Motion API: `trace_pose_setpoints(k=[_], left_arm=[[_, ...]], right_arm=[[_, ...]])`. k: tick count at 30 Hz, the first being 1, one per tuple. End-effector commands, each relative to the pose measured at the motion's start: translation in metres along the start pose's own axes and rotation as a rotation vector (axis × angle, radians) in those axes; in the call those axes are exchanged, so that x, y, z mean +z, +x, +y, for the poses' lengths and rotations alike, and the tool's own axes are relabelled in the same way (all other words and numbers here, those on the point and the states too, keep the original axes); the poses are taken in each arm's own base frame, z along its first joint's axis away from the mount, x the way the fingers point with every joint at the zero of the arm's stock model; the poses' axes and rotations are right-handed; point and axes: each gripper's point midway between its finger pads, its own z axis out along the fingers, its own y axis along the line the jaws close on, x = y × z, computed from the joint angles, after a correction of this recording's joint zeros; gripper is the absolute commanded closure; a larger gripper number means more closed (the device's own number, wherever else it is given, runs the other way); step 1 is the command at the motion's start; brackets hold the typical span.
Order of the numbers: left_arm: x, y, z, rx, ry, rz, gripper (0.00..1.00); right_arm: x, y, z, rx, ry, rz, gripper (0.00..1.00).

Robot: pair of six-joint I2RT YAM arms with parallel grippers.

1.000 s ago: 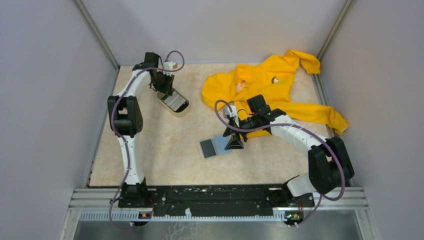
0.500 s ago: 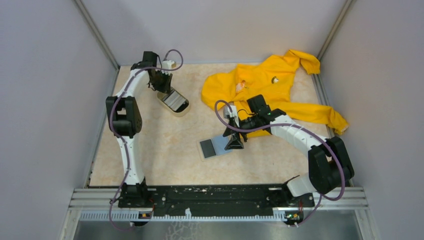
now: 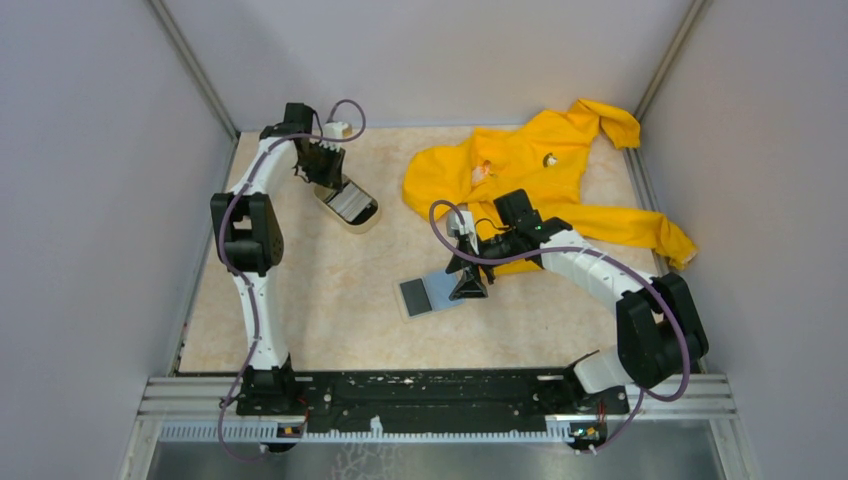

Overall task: Put the credit cards into the card holder
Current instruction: Pick up the credit card from the storage box.

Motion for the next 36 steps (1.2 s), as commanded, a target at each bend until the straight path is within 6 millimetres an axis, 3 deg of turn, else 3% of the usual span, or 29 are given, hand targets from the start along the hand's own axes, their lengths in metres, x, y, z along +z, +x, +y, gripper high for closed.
trace_pose_setpoints(k=[1, 12, 18, 31, 34, 36], left_arm=[[-0.01, 0.001, -0.011, -0.01, 0.059, 0.01, 0.74], [-0.016, -0.003, 0.005, -0.016, -0.025, 0.007, 1.0], [-0.029, -0.014, 0.016, 0.005, -0.107, -0.035, 1.0], [-0.075, -0.034, 0.007, 0.044, -0.204, -0.143, 1.0], [-0.09, -0.037, 0.001, 0.017, -0.214, -0.179, 1.0], [-0.105, -0.043, -0.013, -0.019, -0.182, -0.232, 1.0]], right_arm=[[-0.006, -0.029, -0.002, -0.094, 0.003, -0.056, 0.32], [-0.007, -0.031, -0.002, -0.097, 0.003, -0.058, 0.32], [-0.007, -0.03, -0.002, -0.095, 0.0, -0.057, 0.32], [-0.007, -0.032, 0.0, -0.104, -0.005, -0.065, 0.32], [-0.007, -0.033, 0.001, -0.107, -0.007, -0.067, 0.32], [-0.008, -0.034, 0.002, -0.113, -0.009, -0.07, 0.33]])
